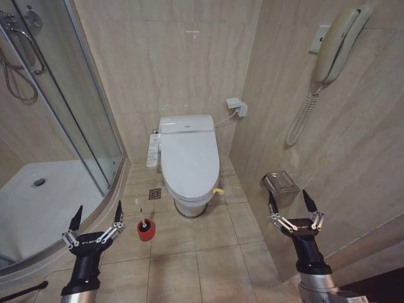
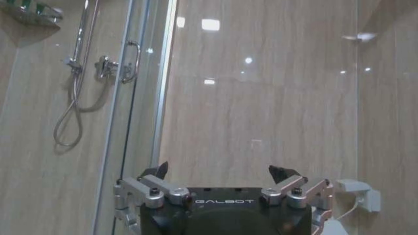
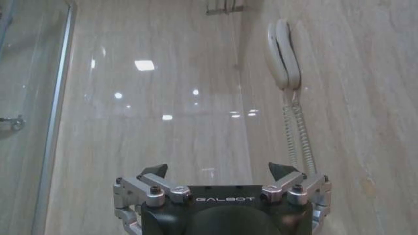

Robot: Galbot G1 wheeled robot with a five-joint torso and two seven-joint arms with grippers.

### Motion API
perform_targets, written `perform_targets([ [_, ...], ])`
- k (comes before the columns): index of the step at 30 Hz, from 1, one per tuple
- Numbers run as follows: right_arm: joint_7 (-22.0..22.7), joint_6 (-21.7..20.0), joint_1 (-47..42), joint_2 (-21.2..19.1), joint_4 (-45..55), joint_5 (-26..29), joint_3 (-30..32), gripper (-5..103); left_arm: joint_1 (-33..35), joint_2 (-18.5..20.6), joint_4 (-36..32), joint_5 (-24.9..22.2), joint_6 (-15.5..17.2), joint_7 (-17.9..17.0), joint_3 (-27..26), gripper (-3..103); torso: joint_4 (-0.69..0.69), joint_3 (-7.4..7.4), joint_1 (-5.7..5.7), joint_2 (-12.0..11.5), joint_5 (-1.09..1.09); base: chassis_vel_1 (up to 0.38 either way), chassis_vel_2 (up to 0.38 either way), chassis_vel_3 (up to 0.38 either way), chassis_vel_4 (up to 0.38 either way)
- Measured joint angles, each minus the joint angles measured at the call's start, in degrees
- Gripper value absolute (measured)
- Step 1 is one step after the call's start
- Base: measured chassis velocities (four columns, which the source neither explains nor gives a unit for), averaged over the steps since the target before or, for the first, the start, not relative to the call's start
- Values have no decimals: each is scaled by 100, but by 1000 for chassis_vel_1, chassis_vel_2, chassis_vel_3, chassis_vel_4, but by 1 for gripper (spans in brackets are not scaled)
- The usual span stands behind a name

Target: Open the toilet lid, clean the toilet bowl with a toilet brush, close the toilet lid, and flush.

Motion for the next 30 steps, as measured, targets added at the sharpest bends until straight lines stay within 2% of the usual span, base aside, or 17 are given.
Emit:
perform_targets([
  [5,-60,-131,-30,-62,69,-43,-42,100,-10,22,-171,-72,259,-62,-75,100,0,0,0,0,0,0,0,0,0],
  [13,-200,-245,-77,-129,67,-88,-42,100,-9,24,-217,-48,305,-39,-31,100,0,0,-1,0,0,0,0,0,0],
  [22,-198,-301,-61,-97,68,-50,-71,100,-9,-45,-144,60,43,15,65,100,0,0,-1,0,0,0,0,0,0],
  [30,-239,-200,-3,-84,12,8,-76,100,-10,-78,-112,65,-47,20,57,100,-1,0,-1,0,0,0,0,0,0],
])
